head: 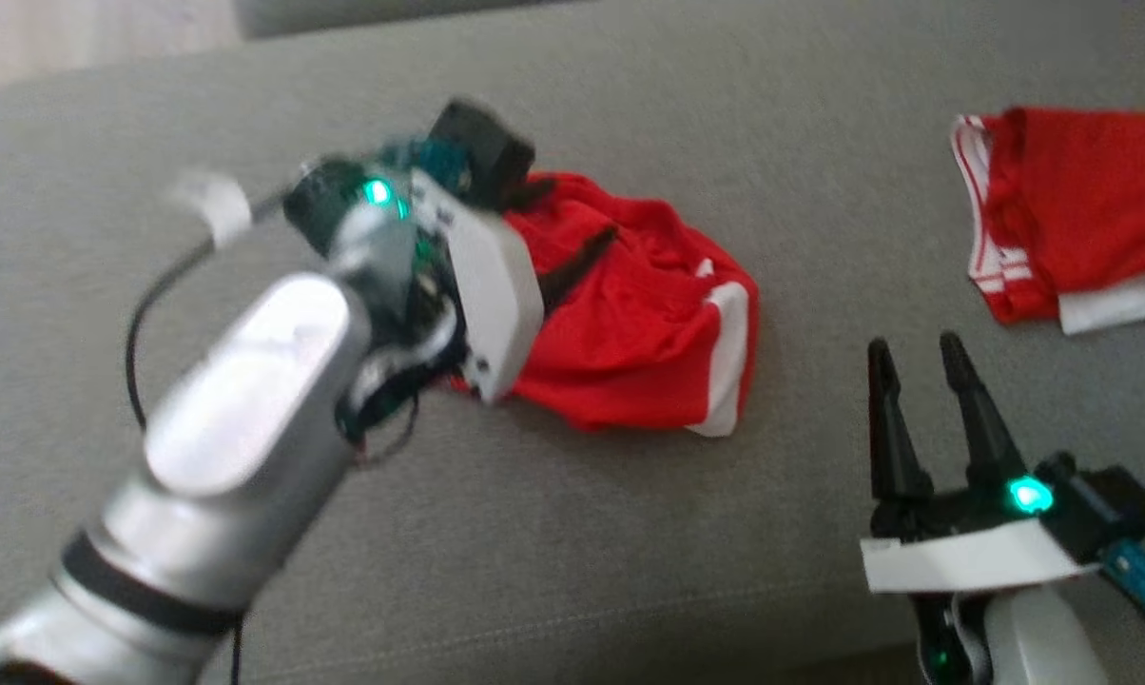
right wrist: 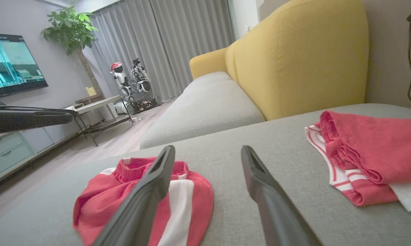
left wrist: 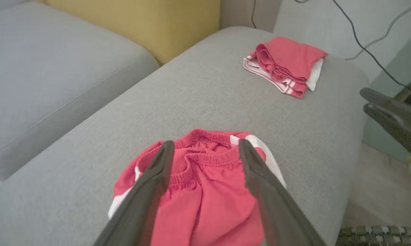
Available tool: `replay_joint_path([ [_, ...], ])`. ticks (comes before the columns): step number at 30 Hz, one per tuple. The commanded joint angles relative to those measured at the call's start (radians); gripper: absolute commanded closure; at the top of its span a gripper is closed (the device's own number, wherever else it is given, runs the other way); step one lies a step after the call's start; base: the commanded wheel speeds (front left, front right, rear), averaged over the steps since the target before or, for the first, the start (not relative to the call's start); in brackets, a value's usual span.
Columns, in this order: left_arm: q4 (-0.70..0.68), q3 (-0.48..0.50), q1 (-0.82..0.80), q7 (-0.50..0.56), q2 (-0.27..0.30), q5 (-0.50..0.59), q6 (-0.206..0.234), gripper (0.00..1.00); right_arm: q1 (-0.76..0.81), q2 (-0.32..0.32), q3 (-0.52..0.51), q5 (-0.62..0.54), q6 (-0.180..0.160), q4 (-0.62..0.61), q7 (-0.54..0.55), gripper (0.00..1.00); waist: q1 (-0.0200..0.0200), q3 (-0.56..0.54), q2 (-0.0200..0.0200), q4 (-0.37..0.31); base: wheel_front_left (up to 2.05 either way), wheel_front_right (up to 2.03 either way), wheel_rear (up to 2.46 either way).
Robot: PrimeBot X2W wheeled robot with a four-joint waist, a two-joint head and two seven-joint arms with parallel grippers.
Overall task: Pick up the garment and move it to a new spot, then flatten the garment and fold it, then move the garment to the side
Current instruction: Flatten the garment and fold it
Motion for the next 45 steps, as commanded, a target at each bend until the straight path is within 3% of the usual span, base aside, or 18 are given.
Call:
replay_joint_path([
  [1, -0.013, 0.025, -0.072, 0.018, 0.038, -0.025, 0.0, 0.0, -0.04, -0.002, 0.033, 0.014, 0.002, -0.04, -0.007, 0.0, -0.0002, 0.069, 0.0, -0.066, 0.0, 0.0, 0.0],
  [11, 0.164, 0.015, -0.241, 0.191, 0.018, -0.318, 0.0, 0.0, -0.141, -0.002, 0.071, 0.06, 0.002, -0.077, -0.007, 0.0, -0.0002, 0.191, 0.0, -0.182, 0.0, 0.0, 0.0],
  [22, 0.236, -0.069, -0.325, 0.226, -0.002, -0.359, 0.0, 0.0, -0.179, -0.002, 0.079, 0.085, 0.002, -0.085, -0.007, 0.0, -0.0002, 0.231, 0.0, -0.234, 0.0, 0.0, 0.0],
  [31, 0.246, -0.164, -0.376, 0.255, 0.058, -0.316, 0.0, 0.0, -0.195, -0.002, 0.087, 0.106, 0.002, -0.091, -0.007, 0.0, -0.0002, 0.249, 0.0, -0.268, 0.0, 0.0, 0.0],
  [45, 0.237, -0.252, -0.395, 0.308, 0.081, -0.342, 0.0, 0.0, -0.205, -0.002, 0.083, 0.117, 0.002, -0.1, -0.007, 0.0, -0.0002, 0.266, 0.0, -0.275, 0.0, 0.0, 0.0],
])
